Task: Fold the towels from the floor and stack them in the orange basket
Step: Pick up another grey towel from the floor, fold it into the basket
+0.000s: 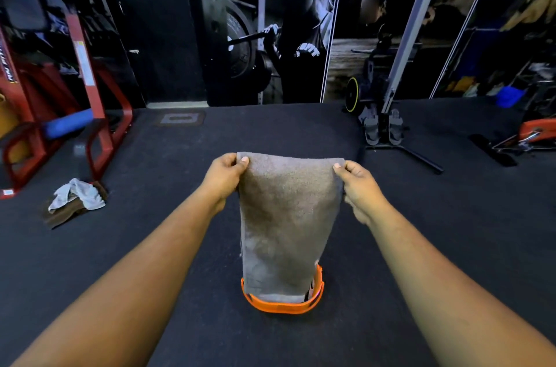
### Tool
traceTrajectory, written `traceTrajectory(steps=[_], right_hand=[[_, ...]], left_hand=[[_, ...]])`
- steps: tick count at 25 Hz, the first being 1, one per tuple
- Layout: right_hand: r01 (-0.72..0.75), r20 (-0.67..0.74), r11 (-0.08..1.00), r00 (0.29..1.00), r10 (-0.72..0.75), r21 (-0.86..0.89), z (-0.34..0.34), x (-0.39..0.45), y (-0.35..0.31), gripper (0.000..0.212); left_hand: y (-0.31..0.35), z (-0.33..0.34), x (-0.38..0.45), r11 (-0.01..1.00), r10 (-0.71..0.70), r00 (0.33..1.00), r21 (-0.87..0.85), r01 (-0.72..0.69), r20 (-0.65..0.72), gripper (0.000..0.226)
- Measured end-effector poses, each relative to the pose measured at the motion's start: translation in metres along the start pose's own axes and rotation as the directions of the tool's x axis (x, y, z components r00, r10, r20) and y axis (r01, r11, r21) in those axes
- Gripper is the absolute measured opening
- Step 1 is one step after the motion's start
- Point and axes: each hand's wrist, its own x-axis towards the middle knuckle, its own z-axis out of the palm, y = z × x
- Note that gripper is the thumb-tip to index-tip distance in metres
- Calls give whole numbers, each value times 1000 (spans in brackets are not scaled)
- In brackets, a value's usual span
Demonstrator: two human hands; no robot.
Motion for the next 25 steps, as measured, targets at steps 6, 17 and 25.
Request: traceTrajectory(steps=[6,17,25], right_hand=[[172,118,885,984,-133,-433,-5,-3,14,35],[13,-112,995,993,-24,-96,-11,-2,7,19],[-11,-179,1000,984,6,-23,-21,-8,3,22]], left_hand=[[1,-2,-4,871,105,969,450,-199,225,17],[10,4,6,968,-14,999,252,5,33,25],[8,-7,7,941,49,999,336,-49,9,13]])
